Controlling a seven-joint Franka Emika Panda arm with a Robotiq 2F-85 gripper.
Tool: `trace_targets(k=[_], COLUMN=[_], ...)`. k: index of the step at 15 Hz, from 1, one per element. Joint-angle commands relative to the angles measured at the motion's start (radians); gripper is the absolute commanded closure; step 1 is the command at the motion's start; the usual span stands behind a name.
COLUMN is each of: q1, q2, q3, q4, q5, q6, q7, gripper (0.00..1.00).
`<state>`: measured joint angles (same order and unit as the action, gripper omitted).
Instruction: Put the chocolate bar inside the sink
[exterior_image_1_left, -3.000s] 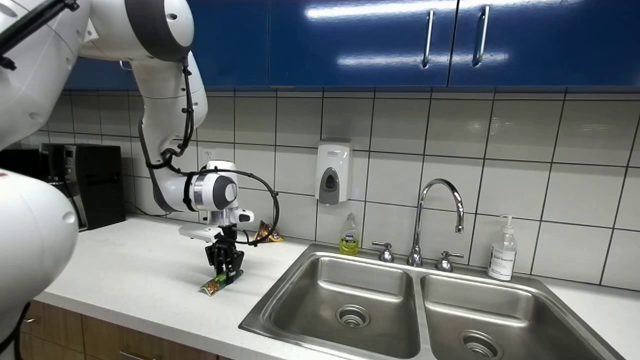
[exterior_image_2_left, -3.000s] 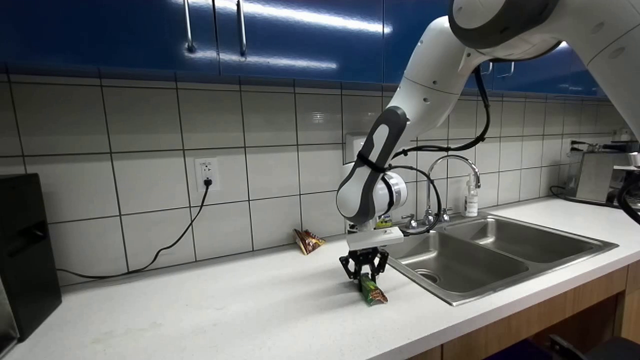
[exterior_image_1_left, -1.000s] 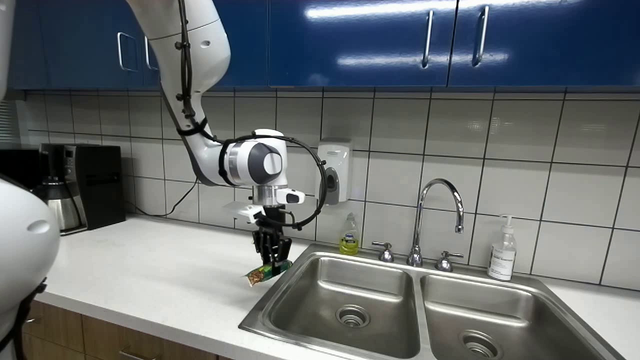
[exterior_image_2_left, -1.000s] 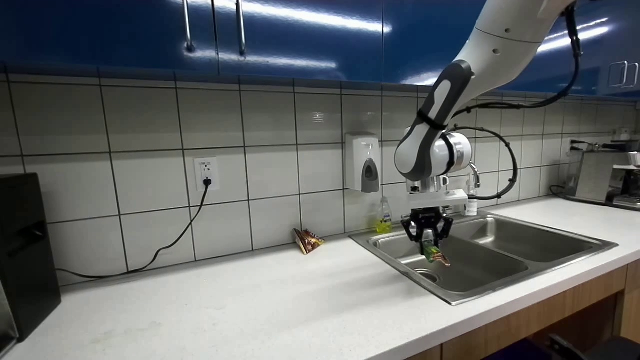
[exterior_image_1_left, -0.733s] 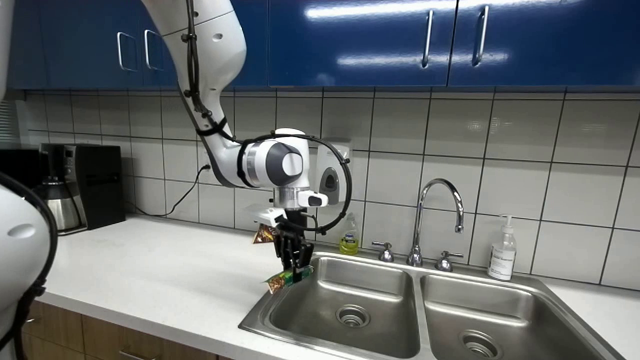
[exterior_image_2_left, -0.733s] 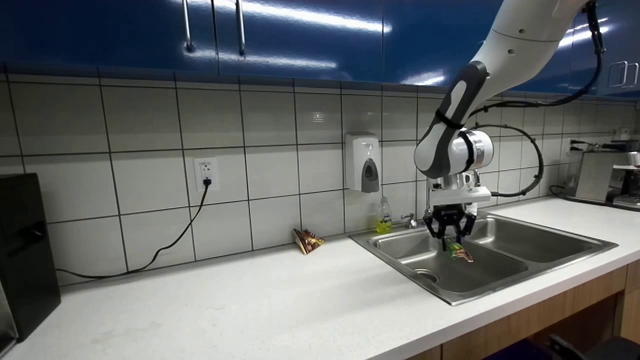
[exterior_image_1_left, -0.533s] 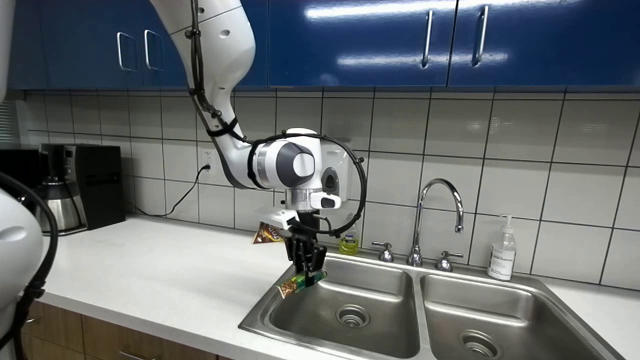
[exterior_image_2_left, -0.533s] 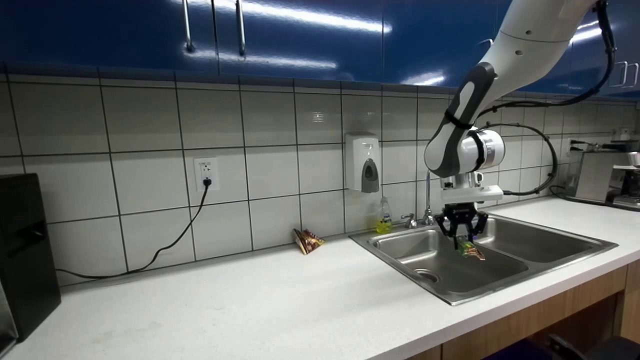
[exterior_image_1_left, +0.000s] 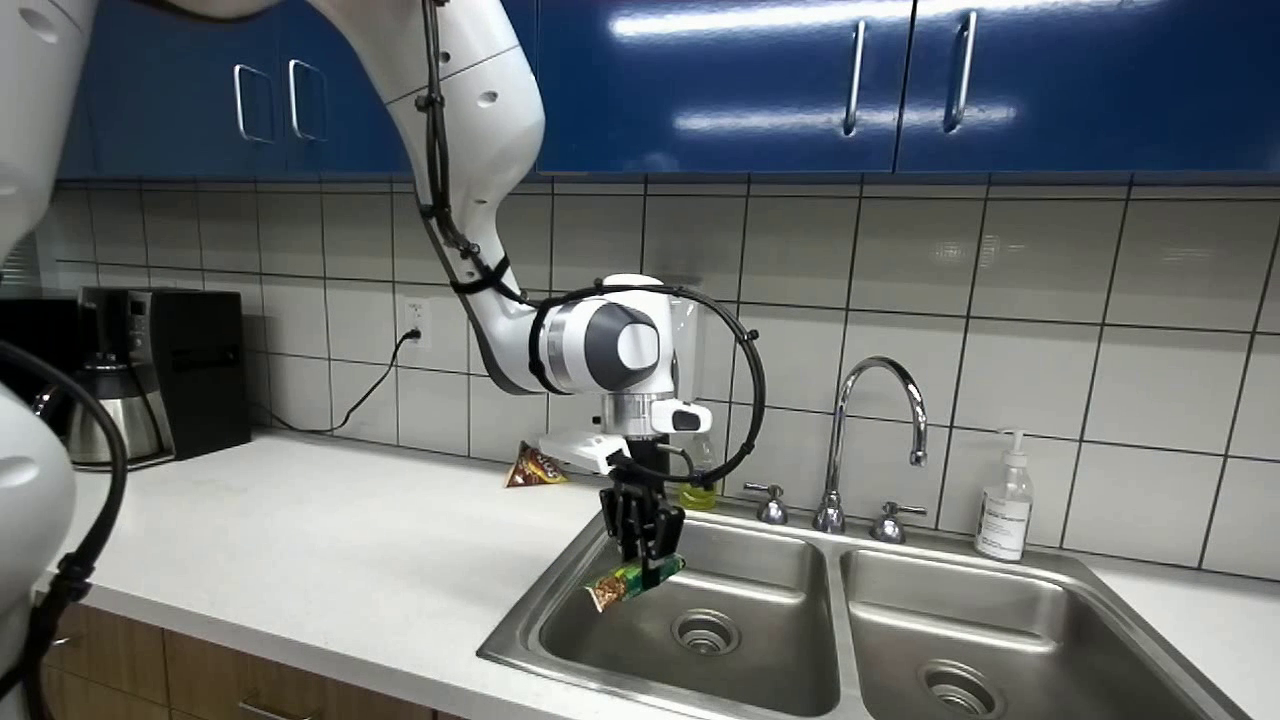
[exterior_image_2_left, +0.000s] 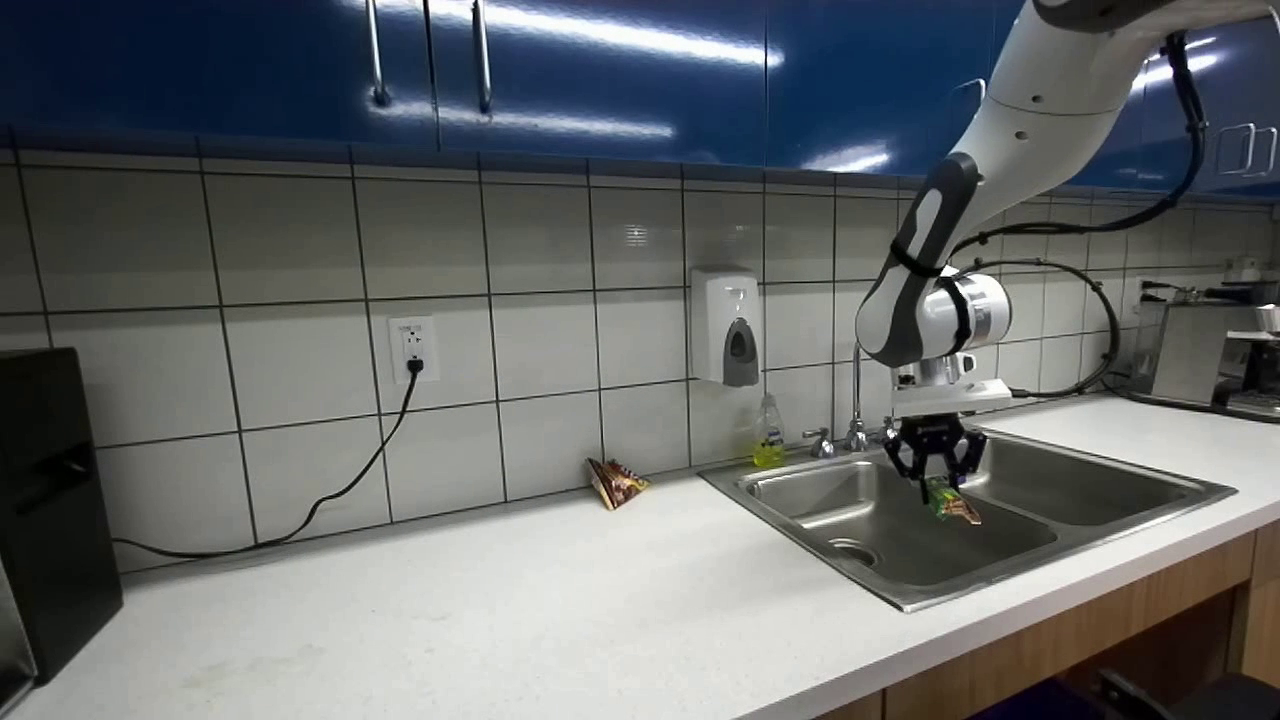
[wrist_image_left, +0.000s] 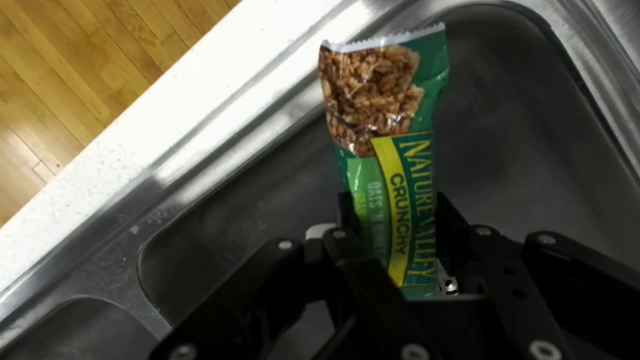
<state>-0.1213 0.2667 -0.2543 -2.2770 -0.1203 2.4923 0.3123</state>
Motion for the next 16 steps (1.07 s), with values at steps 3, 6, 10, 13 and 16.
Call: trace_targets(k=[3, 6, 10, 13, 16], q1=[-0.009, -0.006, 0.004, 0.007, 0.007], q2=[0.150, 0.199, 0.208, 0.216, 0.217], q3=[-0.002, -0.002, -0.006, -0.005, -0.005], q4=[0.171, 0.226, 0.217, 0.233, 0.235], q5=[-0.002, 0.002, 0.003, 0.002, 0.002], q6=[-0.045, -0.053, -0.021, -0.033, -0.034], q7=[-0.020, -0.022, -0.003, -0.003, -0.003], gripper=[0.85, 0.85, 0.60, 0.60, 0.60])
